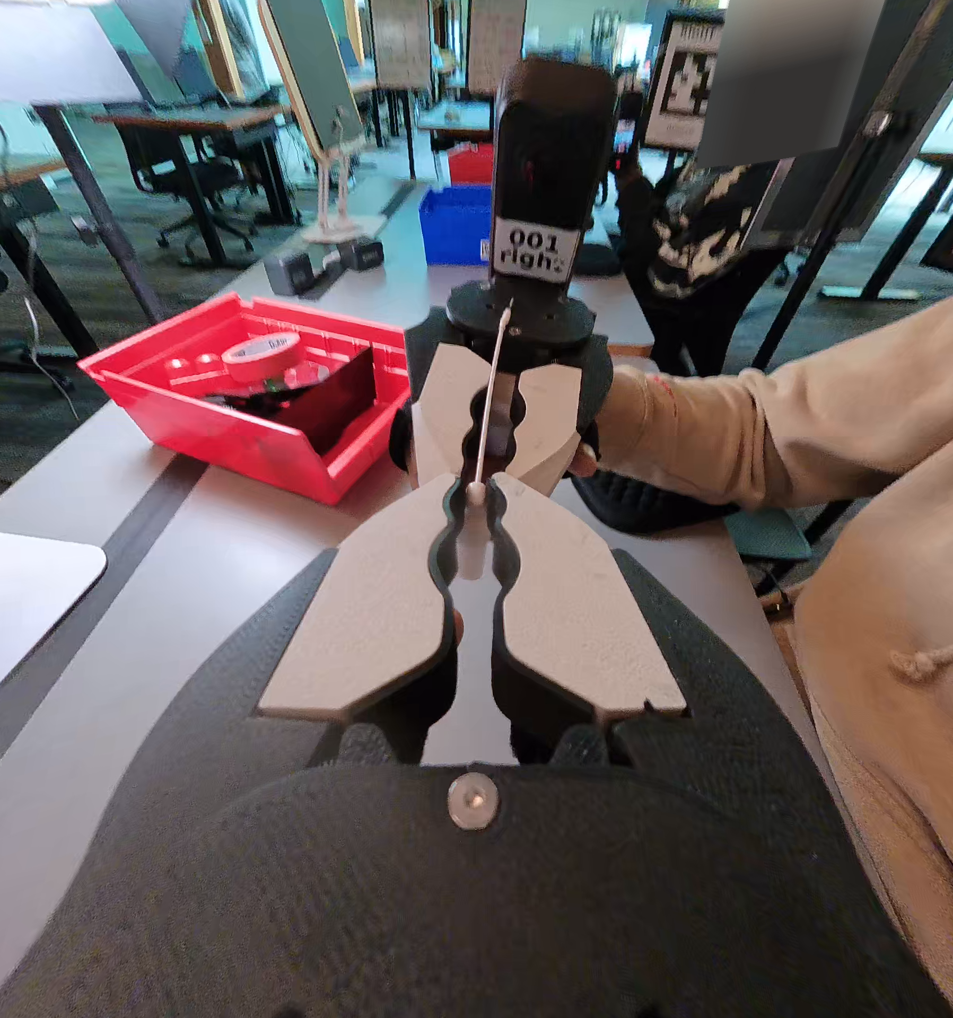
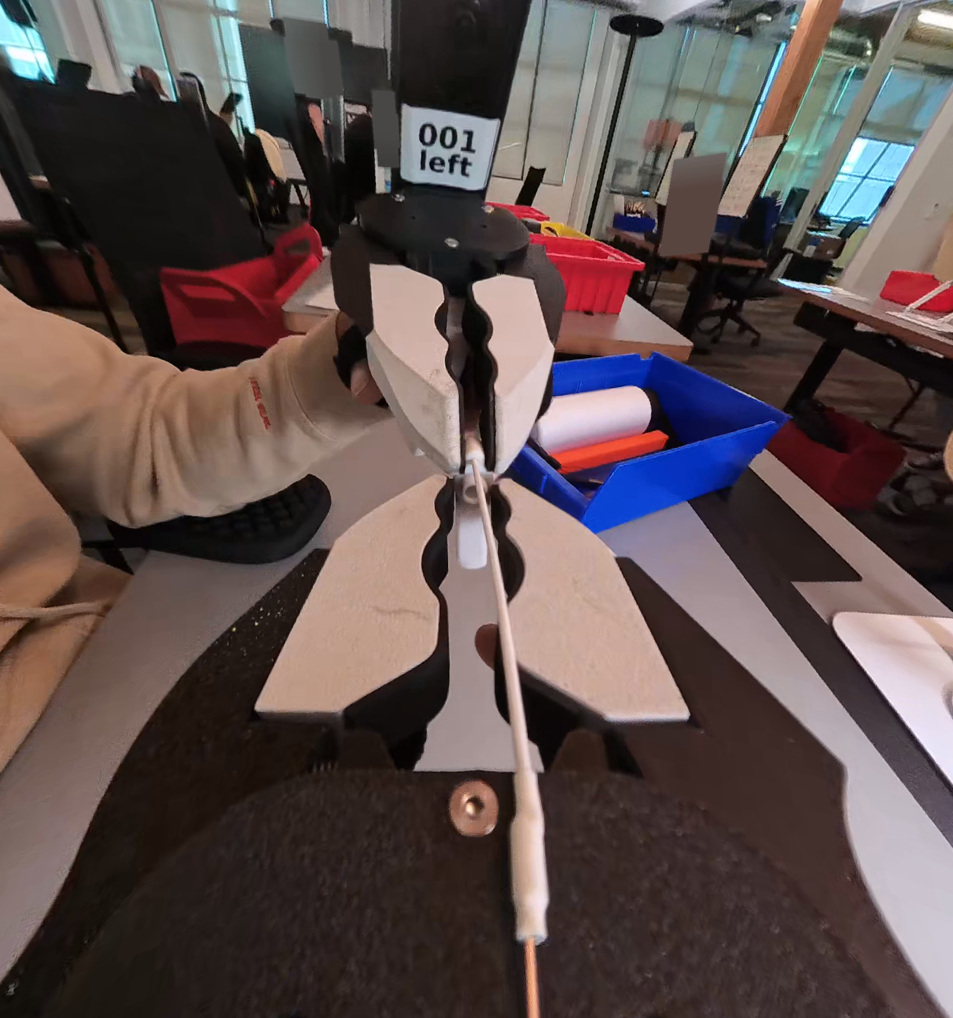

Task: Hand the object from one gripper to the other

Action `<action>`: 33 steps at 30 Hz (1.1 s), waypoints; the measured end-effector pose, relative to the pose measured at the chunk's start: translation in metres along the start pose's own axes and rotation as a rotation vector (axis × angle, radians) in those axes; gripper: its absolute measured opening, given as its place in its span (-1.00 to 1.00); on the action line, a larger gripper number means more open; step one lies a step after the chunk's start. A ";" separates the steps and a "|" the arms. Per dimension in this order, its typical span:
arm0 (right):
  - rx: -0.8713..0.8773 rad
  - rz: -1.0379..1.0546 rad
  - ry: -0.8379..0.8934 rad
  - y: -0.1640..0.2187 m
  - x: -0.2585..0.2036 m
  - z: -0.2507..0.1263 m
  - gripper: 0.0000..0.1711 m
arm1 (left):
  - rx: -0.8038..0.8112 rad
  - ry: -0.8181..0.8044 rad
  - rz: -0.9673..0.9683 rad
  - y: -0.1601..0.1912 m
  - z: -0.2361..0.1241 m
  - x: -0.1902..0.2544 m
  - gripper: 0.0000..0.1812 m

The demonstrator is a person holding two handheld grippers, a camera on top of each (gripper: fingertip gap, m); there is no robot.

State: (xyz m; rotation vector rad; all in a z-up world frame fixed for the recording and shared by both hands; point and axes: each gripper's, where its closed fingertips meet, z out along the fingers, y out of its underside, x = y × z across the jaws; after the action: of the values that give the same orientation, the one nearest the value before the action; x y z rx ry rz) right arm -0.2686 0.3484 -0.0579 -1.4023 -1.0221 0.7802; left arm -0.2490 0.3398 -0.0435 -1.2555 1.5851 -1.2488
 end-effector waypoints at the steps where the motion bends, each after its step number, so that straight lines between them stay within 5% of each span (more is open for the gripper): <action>1: 0.019 0.008 0.006 -0.005 0.001 -0.002 -0.86 | 0.036 -0.003 -0.004 -0.005 -0.001 -0.001 -0.92; 7: 0.341 0.115 0.031 -0.051 0.011 -0.028 -0.76 | 0.444 0.117 -0.010 -0.046 -0.012 0.009 -0.92; 12: 0.416 0.075 0.011 -0.067 0.000 -0.033 -0.86 | 0.683 0.213 -0.098 -0.057 -0.013 0.013 -0.92; 18: 0.365 0.021 0.016 -0.070 -0.006 -0.035 -0.81 | 0.721 0.234 -0.139 -0.055 -0.013 0.010 -0.92; 25: 0.320 -0.011 0.063 -0.065 0.000 -0.035 -0.99 | 0.690 0.237 -0.155 -0.046 0.001 0.010 -0.92; 33: -0.068 -0.121 0.127 -0.023 0.009 -0.034 -0.99 | 0.321 0.041 0.041 -0.027 -0.004 0.000 -0.76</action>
State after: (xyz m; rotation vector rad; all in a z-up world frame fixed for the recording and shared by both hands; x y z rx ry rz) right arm -0.2378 0.3413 -0.0305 -1.4148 -1.0318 0.5650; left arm -0.2464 0.3393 -0.0159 -0.9951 1.3639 -1.4436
